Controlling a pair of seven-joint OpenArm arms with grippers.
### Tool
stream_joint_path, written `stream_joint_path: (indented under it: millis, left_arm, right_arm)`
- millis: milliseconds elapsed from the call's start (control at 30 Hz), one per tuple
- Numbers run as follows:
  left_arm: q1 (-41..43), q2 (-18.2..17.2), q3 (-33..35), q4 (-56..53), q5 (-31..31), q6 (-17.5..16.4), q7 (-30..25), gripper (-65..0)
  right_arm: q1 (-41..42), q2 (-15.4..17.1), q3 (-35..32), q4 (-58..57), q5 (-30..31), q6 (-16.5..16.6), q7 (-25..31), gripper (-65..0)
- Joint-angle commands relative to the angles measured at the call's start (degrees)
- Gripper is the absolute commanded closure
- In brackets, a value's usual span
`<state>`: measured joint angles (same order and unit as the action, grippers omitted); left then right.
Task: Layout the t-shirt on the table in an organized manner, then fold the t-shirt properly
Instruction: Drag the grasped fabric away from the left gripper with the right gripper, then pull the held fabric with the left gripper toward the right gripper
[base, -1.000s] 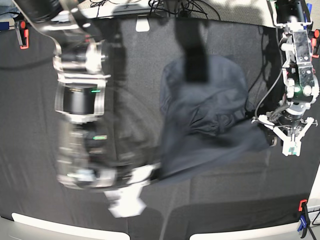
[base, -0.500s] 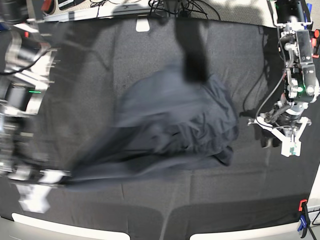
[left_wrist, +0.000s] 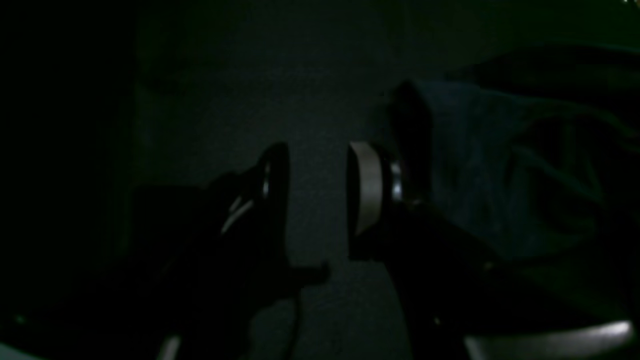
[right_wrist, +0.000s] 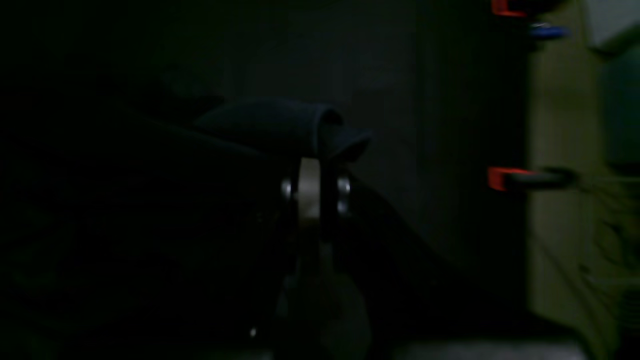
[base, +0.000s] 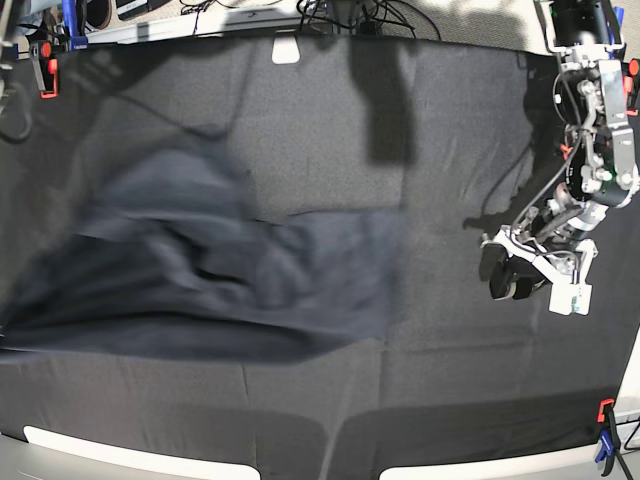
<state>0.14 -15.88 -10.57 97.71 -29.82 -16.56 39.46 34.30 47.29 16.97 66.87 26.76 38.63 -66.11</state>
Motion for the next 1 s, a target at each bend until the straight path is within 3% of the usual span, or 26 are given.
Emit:
stream_joint_path:
  millis: [0, 200, 300, 433, 500, 800, 967]
  left_arm:
    - [-1.11, -0.44, -0.22, 0.94, -1.4, -0.24, -1.31, -18.1]
    - [-1.11, 0.96, -0.2, 0.94, -2.27, -1.79, -1.2, -18.1]
    - [-1.49, 2.75, 0.37, 0.92, -5.57, -4.24, 3.78, -18.1]
    - [-2.64, 4.42, 4.24, 0.59, -6.23, -4.94, 5.97, -18.1]
    - [-4.0, 4.42, 7.3, 0.07, -6.23, -4.94, 6.01, -18.1]
    - [-12.41, 4.61, 19.39, -13.94, -1.84, -4.66, 2.51, -18.1]
    - [-18.73, 5.81, 19.15, -28.48, -7.61, -4.79, 2.56, -18.1]
  right_arm:
    - [1.84, 2.25, 0.33, 1.16, 0.22, 1.37, 1.33, 0.0]
    - [1.84, 3.67, 0.33, 1.16, 0.2, 1.37, 1.33, 0.0]
    - [1.86, 3.67, 0.33, 1.16, 0.17, 1.37, 1.33, 0.0]
    - [1.84, 3.72, 0.33, 1.16, 0.39, 0.81, 1.36, -27.6]
    - [1.84, 3.78, 0.33, 1.16, 1.05, -1.62, 1.38, -33.9]
    - [1.7, 7.04, 0.33, 1.16, -4.09, -4.83, 1.36, -34.3]
    - [1.7, 9.86, 0.33, 1.16, -3.82, -4.83, 1.36, -34.3]
